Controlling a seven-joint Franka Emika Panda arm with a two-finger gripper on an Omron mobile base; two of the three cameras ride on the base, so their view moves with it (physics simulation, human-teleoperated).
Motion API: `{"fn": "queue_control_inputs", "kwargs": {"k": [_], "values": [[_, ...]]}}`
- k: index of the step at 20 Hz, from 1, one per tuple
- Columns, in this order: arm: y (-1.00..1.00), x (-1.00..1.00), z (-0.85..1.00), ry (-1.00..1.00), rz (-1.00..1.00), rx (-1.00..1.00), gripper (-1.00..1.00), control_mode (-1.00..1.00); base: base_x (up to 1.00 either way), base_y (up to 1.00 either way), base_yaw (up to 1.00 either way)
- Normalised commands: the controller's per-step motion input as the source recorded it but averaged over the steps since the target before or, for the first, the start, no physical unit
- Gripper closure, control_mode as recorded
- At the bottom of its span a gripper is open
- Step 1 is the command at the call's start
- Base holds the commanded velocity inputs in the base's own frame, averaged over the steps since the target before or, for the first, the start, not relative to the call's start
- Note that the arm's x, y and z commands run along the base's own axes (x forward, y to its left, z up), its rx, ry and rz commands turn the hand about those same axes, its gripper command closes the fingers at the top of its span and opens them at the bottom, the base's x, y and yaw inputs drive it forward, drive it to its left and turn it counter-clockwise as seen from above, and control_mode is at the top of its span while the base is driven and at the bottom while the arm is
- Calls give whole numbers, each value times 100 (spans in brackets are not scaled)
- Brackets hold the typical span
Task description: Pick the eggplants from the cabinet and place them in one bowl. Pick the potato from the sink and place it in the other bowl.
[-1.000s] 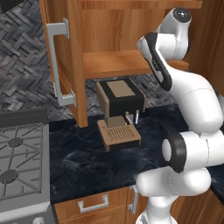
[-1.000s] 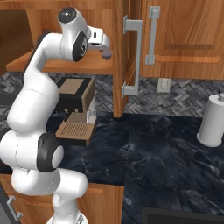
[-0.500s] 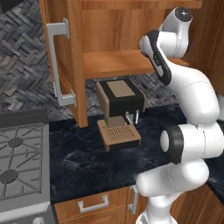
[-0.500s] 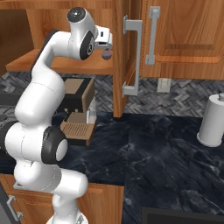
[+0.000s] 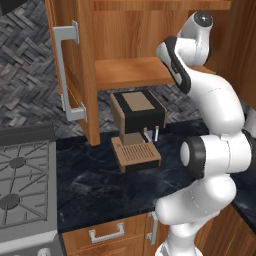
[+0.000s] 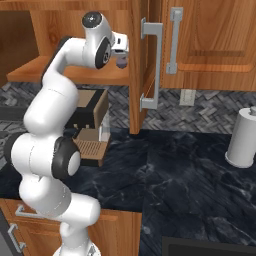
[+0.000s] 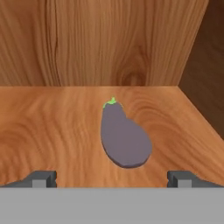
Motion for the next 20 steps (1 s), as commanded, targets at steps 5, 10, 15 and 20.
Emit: {"fn": "queue_control_inputs", "kwargs": {"k": [5,10,15,20], "values": [[-5,21,-5,1,0,0,-100,-100,0,0,0],[-14,28,0,3,0,0,-100,-100,0,0,0],[-6,18,0,1,0,0,-100,-100,0,0,0],[0,11,0,1,0,0,-100,-100,0,0,0]]}}
